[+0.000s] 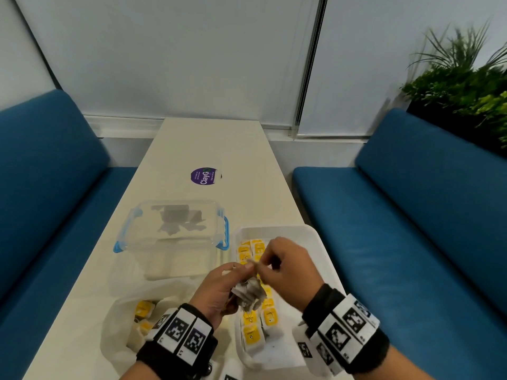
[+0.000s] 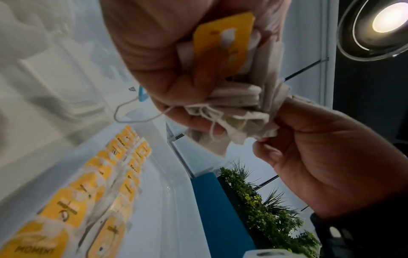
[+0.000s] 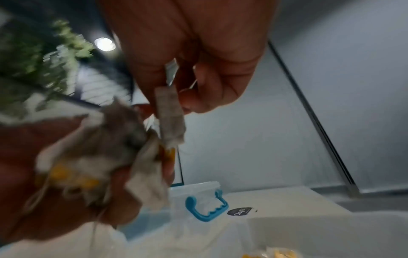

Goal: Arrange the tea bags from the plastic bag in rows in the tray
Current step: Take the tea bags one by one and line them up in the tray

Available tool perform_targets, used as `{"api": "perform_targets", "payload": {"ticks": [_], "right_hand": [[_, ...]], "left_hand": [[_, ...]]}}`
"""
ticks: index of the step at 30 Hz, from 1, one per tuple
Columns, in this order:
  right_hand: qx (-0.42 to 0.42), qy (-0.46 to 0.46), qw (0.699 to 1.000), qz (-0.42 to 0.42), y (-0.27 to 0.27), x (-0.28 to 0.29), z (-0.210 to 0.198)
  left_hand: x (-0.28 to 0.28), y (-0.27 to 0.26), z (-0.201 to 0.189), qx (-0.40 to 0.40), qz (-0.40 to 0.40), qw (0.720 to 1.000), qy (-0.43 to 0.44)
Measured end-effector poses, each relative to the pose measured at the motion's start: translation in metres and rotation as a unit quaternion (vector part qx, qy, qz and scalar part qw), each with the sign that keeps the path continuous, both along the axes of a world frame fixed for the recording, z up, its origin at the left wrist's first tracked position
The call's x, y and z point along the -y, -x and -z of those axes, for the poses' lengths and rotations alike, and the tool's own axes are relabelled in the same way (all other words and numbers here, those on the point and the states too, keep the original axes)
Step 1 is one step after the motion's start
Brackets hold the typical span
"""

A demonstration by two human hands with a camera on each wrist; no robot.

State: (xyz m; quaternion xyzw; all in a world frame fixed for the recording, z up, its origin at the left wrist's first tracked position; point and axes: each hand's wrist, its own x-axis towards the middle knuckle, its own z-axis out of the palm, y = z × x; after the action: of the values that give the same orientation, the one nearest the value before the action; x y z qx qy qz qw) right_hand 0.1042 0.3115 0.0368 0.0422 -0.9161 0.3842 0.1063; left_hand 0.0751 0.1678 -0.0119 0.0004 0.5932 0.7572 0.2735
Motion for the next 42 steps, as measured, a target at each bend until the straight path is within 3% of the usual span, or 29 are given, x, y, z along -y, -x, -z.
{"api": "perform_targets", "payload": {"ticks": [3,6,9,12,18,22,28,33,37,39,42], "right_hand": [[0.059,0.037,0.996,-0.048,0.000,-0.001,0.003],[0.206,0.236,0.946,-0.088,0.002,-0.009,-0.004],[0.278,0.217,0.927,-0.125,0.004,-0.015,-0.007],[0.293,0.201,0.923,-0.146,0.004,-0.018,-0.011],[0.225,0.246,0.936,-0.115,0.008,-0.026,-0.011],[0.120,0.317,0.941,-0.010,0.023,-0.036,-0.009],[0.070,0.349,0.932,0.072,0.049,-0.048,-0.007],[0.123,0.307,0.942,0.063,0.073,-0.056,0.000],[0.169,0.096,0.978,0.080,0.097,-0.068,0.016],[0.195,0.010,0.975,0.108,0.109,-0.073,0.028],[0.230,-0.033,0.962,0.141,0.120,-0.078,0.044]], "left_hand": [[0.002,0.000,-0.005,-0.015,0.015,1.000,0.011],[0.009,0.001,-0.004,-0.016,0.043,0.999,0.029],[0.010,0.000,-0.004,-0.004,0.091,0.996,0.018],[0.009,-0.001,-0.002,0.013,0.126,0.992,0.003],[0.008,0.002,0.006,0.070,0.088,0.992,-0.064],[0.008,0.005,0.007,0.130,0.030,0.986,-0.103],[0.012,0.009,0.013,0.148,0.003,0.986,-0.075],[0.012,0.013,0.020,0.156,-0.029,0.984,-0.077],[0.011,0.012,0.022,0.180,-0.080,0.977,-0.078],[0.010,0.012,0.026,0.184,-0.086,0.977,-0.070],[0.008,0.015,0.029,0.184,-0.064,0.978,-0.078]]}}
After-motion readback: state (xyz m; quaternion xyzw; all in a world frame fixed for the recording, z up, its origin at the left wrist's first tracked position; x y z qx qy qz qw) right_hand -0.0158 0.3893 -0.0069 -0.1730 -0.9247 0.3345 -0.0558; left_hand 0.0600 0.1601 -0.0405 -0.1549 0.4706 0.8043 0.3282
